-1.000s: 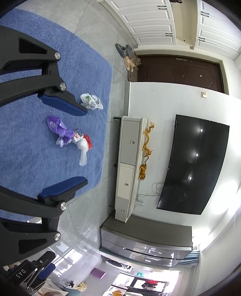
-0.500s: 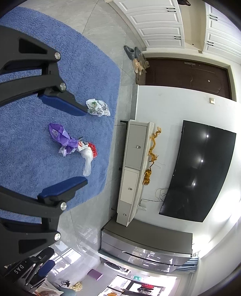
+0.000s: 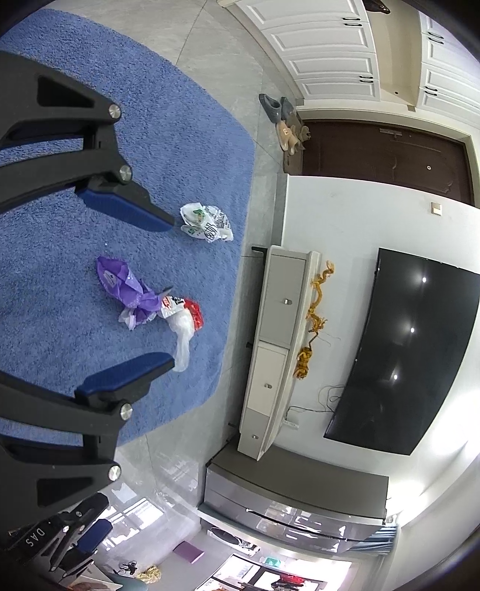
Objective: Collect trash
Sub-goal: 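Move both tools back over the rug toward the remaining bags, then grasp the purple bag with the left tool while the right grasps the white plastic bag, then carry both bags over the white bin and open both tools to drop them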
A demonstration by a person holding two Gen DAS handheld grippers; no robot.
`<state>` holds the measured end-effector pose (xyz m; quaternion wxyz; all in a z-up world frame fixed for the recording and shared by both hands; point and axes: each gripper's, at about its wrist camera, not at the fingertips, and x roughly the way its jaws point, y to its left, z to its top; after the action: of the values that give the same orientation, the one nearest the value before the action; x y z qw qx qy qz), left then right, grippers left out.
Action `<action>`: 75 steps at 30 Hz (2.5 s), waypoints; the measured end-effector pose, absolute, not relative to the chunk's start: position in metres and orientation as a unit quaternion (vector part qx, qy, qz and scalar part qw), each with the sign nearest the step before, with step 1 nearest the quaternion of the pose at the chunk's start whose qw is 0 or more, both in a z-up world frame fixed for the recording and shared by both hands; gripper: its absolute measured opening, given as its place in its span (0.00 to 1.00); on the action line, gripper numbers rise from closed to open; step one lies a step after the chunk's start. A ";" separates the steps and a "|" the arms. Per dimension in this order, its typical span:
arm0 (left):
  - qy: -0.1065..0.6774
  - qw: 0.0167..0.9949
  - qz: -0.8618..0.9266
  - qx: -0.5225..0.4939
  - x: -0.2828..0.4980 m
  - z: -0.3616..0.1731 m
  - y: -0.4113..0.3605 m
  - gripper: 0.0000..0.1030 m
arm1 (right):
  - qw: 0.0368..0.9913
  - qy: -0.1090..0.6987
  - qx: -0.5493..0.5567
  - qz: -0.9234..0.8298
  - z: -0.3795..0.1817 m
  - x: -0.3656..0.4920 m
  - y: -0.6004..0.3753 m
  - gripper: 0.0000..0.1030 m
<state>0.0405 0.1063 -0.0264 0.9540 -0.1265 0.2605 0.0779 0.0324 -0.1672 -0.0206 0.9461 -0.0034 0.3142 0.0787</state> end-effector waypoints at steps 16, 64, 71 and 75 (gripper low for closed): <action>0.360 0.926 0.042 -0.103 0.120 -0.104 0.136 0.64 | 0.911 0.349 0.000 0.218 -0.047 0.129 -0.085 0.59; 0.298 0.939 -0.099 -0.140 0.053 -0.042 0.097 0.14 | 0.925 0.274 0.087 0.250 0.014 0.055 -0.132 0.05; 0.292 0.937 -0.160 -0.107 0.045 -0.021 0.034 0.14 | 0.943 0.244 0.113 0.198 0.026 0.016 -0.191 0.05; 0.303 0.927 -0.205 -0.079 0.047 -0.017 -0.018 0.14 | 0.952 0.235 0.125 0.151 0.023 0.001 -0.236 0.05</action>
<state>0.0472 -0.0178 -0.0174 0.9273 -0.0792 0.3028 -0.2052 0.0009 -0.2359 0.0229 0.9522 0.1247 0.2347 0.1506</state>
